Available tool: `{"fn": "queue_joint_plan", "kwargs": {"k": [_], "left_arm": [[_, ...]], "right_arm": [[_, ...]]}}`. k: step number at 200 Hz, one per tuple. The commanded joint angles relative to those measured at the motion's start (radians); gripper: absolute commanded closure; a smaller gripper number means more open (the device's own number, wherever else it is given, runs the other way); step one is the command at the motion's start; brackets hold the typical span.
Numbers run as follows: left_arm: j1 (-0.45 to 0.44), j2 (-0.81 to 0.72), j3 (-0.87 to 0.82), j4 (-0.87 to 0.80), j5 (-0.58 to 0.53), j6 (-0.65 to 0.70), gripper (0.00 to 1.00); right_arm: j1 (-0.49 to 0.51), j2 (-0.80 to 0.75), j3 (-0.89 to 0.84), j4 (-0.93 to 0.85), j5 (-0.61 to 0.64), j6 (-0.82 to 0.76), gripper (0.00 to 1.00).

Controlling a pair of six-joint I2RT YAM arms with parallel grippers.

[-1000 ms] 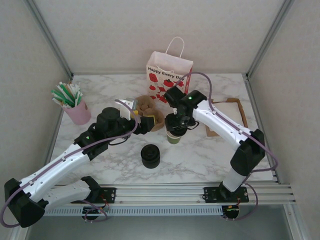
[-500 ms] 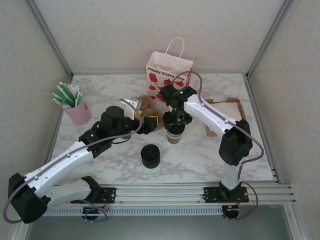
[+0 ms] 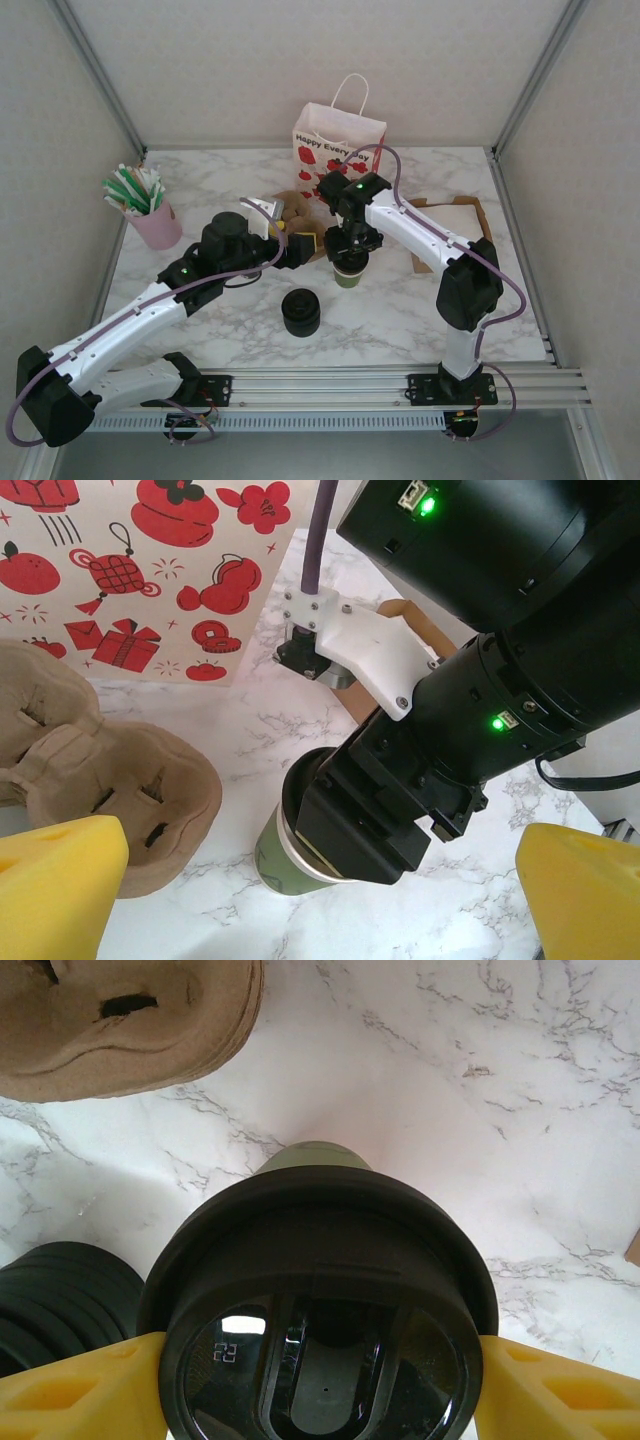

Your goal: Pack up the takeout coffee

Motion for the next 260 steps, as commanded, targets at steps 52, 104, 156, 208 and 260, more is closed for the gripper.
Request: {"fn": "queue_joint_plan", "kwargs": {"k": [52,104,156,208,260], "left_arm": [[-0.008,0.000,-0.010,0.035,0.011,-0.017,0.00],[-0.008,0.003,-0.010,0.036,0.007,-0.018,0.00],[-0.008,0.007,-0.009,0.037,0.005,-0.021,0.00],[-0.008,0.007,-0.008,0.037,0.004,-0.023,0.00],[-0.008,0.014,-0.011,0.043,0.008,-0.027,0.00]], "right_arm": [[0.004,0.022,0.001,-0.023,0.001,-0.010,0.27],[0.034,0.021,-0.032,-0.007,-0.007,-0.005,0.27],[0.036,0.025,-0.038,0.001,-0.012,-0.004,0.27],[0.038,0.005,-0.019,-0.008,0.012,0.000,0.27],[0.038,-0.002,-0.009,-0.016,0.018,0.000,0.27]]}}
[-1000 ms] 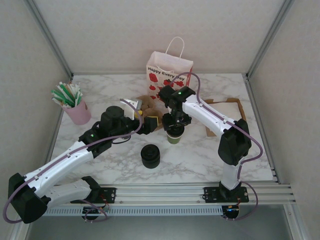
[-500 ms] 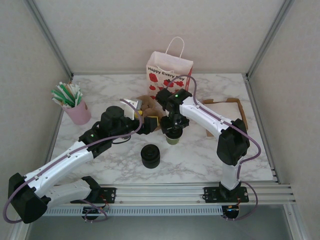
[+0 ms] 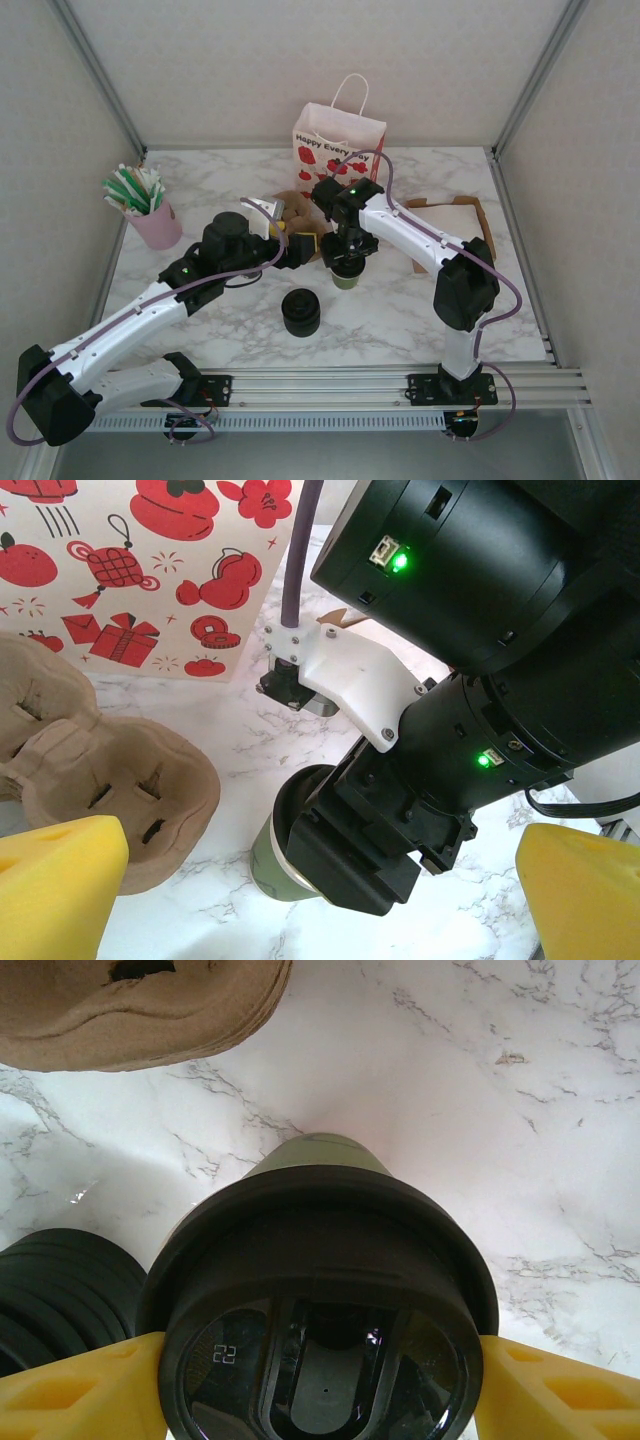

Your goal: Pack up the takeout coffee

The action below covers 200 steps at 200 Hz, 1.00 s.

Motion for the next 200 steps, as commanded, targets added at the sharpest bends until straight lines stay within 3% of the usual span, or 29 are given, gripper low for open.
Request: {"fn": "queue_joint_plan", "kwargs": {"k": [1,200], "left_arm": [[-0.008,0.008,-0.010,0.042,0.007,-0.015,0.00],[-0.008,0.013,-0.016,0.047,0.009,-0.022,0.00]], "right_arm": [[0.005,-0.014,0.012,-0.027,0.017,-0.002,0.27],[0.013,-0.005,0.021,-0.023,0.022,-0.003,0.27]]}}
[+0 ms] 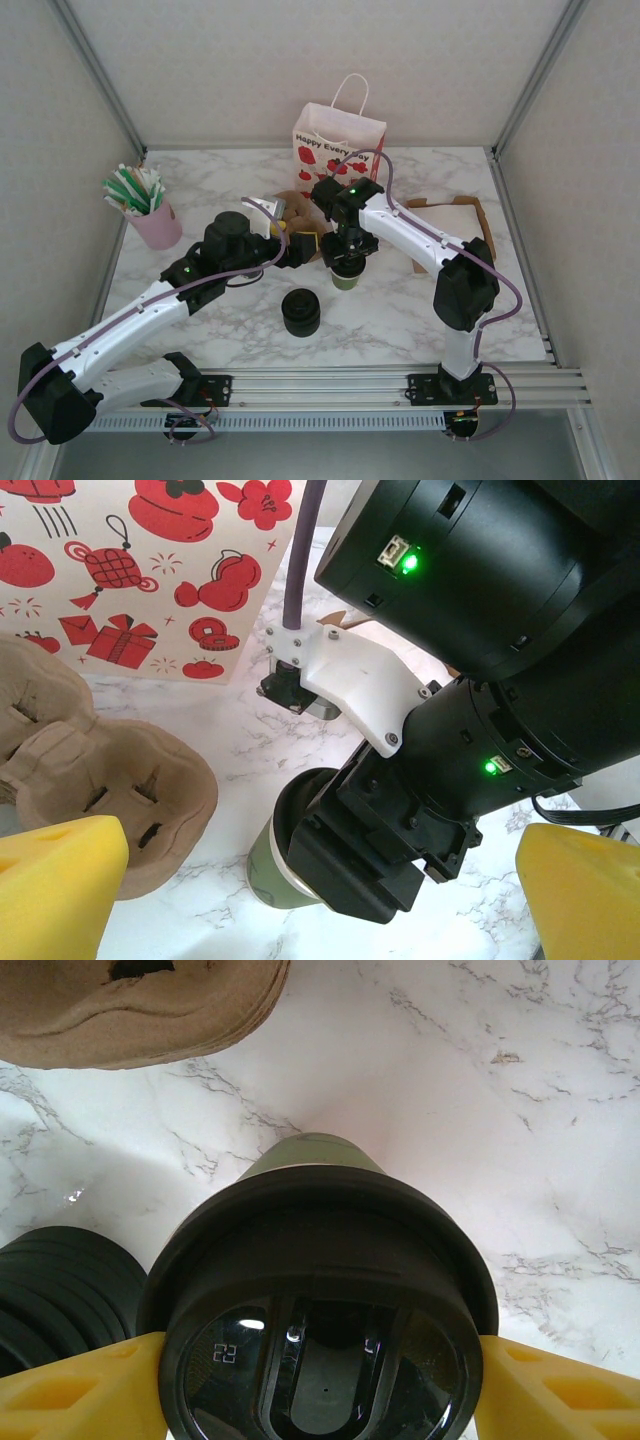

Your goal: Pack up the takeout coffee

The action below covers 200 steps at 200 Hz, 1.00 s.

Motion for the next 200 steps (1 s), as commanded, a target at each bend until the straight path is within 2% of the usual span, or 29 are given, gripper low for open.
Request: {"fn": "queue_joint_plan", "kwargs": {"k": [1,98,200], "left_arm": [[-0.008,0.002,-0.014,0.029,0.009,-0.014,0.00],[-0.008,0.006,-0.016,0.033,0.010,-0.014,0.00],[-0.008,0.009,-0.015,0.034,0.011,-0.014,0.00]], "right_arm": [[0.010,-0.005,0.013,-0.013,0.015,-0.002,0.27],[0.015,-0.045,0.028,-0.015,0.015,0.002,0.27],[0.016,-0.004,-0.008,-0.022,0.035,0.010,0.27]]}}
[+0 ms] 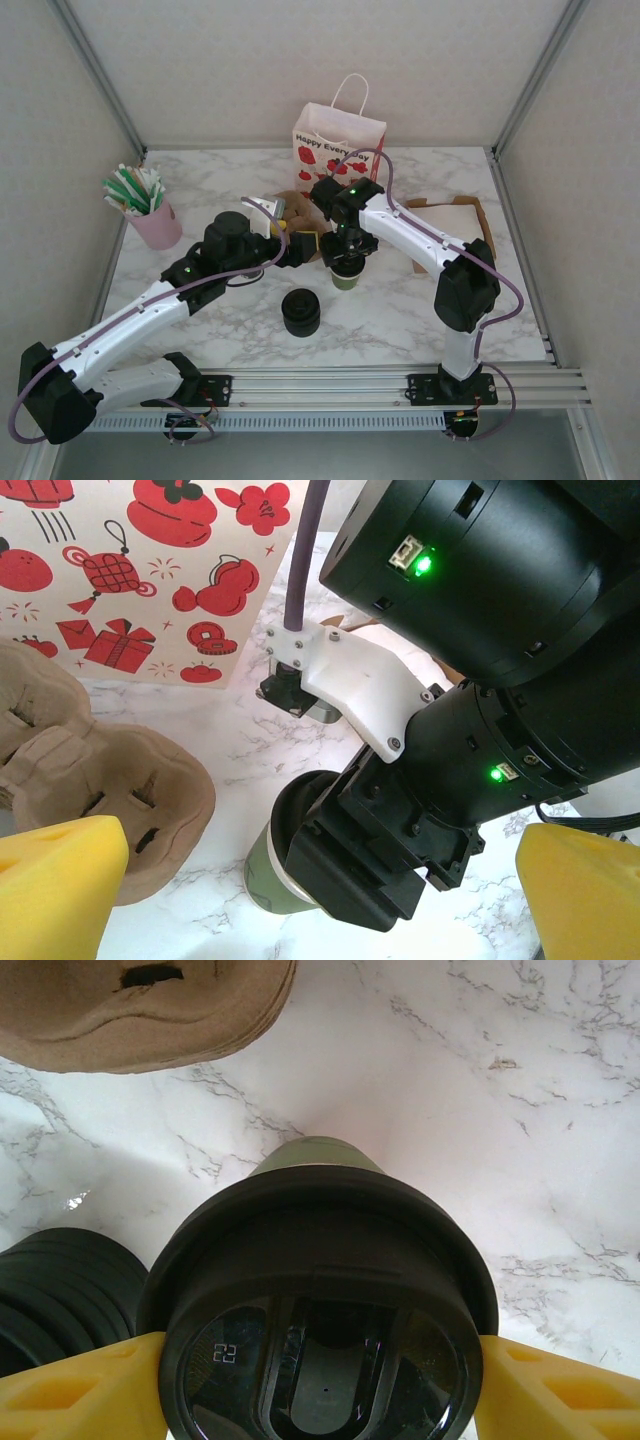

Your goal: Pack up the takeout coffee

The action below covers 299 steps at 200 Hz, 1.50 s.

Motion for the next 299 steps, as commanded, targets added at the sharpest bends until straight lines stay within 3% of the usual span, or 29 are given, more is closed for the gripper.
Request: {"fn": "queue_joint_plan", "kwargs": {"k": [1,299], "left_arm": [[-0.008,0.007,-0.012,0.019,0.011,-0.010,0.00],[-0.005,0.025,-0.017,0.027,0.013,-0.008,0.00]], "right_arm": [[0.009,0.002,-0.011,-0.024,0.024,0.006,0.27],[0.019,0.031,0.006,-0.011,0.011,0.007,0.27]]}}
